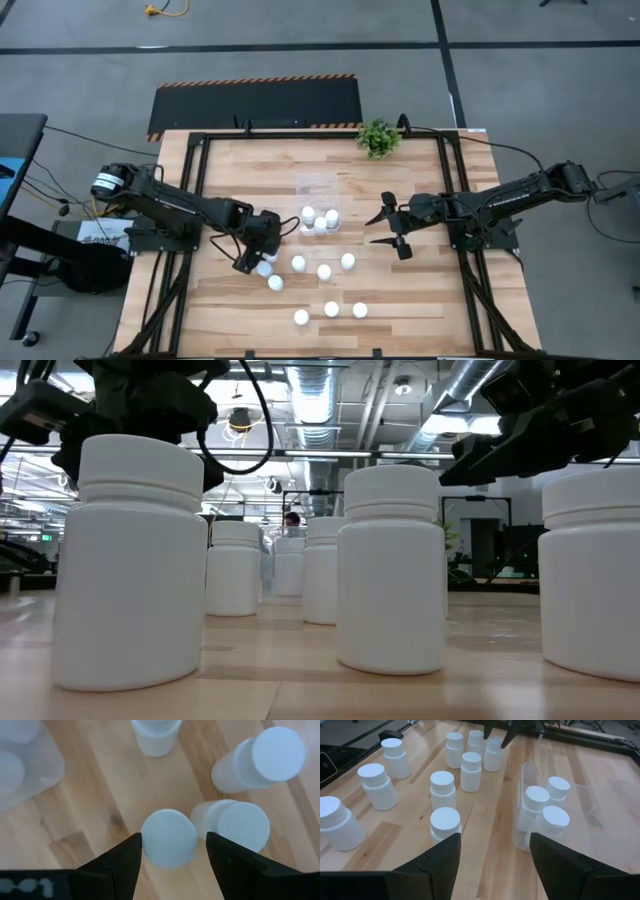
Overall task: Pick and place pill bottles into a basket
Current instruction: Put the pill bottles into the container
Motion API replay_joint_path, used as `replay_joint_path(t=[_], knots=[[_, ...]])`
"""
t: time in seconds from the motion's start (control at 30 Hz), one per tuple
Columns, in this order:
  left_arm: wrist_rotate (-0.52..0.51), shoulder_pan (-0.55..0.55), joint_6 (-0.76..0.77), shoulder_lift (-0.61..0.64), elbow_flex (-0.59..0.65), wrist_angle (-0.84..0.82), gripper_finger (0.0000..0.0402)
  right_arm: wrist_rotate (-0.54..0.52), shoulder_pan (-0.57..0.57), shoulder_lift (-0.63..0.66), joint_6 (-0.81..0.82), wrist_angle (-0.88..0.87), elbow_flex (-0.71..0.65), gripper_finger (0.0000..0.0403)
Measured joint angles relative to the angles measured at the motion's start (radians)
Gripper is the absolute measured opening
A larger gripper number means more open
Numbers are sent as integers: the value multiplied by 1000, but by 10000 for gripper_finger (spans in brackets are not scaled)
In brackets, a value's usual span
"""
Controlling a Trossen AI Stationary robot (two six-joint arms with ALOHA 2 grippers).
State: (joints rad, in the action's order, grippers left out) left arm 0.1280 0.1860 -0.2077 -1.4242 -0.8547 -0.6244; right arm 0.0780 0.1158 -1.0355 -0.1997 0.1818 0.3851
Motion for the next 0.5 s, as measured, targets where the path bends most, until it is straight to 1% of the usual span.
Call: replay_joint_path(t=[0.5], knots=[[3,0,-10,-12,1,13,210,0,0,0,0,-2,0,230]])
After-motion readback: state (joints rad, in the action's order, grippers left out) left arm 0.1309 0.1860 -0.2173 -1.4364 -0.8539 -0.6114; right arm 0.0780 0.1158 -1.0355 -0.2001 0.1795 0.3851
